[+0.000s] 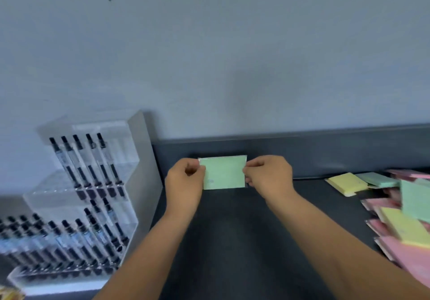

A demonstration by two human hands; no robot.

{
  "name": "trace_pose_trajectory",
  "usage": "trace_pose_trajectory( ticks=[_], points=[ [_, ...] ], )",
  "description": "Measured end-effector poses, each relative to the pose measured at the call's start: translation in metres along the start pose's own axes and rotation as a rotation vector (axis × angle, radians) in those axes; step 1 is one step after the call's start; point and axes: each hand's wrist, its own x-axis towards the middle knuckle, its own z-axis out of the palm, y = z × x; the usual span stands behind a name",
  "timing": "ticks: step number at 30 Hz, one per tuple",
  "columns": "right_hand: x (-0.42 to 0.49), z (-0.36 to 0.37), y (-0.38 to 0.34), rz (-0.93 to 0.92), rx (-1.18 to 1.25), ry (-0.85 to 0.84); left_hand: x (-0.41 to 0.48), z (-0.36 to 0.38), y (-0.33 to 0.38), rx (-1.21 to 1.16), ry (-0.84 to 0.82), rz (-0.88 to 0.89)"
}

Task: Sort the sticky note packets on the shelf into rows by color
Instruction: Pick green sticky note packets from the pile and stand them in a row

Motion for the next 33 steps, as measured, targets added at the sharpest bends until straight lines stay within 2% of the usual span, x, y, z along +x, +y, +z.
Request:
trace_pose_trajectory(
  ticks=[5, 8, 12, 18, 24, 28, 33],
  points=[
    [0.004, 0.036, 0.006, 0.013, -0.163, -0.010, 0.011, -0.012, -0.018, 0.048, -0.004, -0.069],
    [0.007, 0.047, 0.009, 0.022, -0.239, -0.008, 0.020, -0.011, -0.029, 0.056, -0.066, -0.130],
    [0.009, 0.049, 0.009, 0.022, -0.257, 0.022, 0.025, -0.004, -0.028, 0.051, -0.149, -0.174],
    [0.010, 0.049, 0.011, 0.042, -0.204, 0.043, 0.022, -0.003, -0.030, 0.048, -0.148, -0.177],
    [0.016, 0.047, 0.011, 0.107, -0.176, 0.033, 0.015, -0.004, -0.021, 0.103, -0.153, -0.086],
    [0.020, 0.030, 0.000, 0.097, -0.198, -0.002, 0.011, 0.003, -0.018, 0.345, -0.191, 0.032],
    [0.020, 0.000, -0.004, -0.009, -0.332, 0.016, -0.009, 0.019, 0.006, 0.568, -0.119, 0.229]
  ],
)
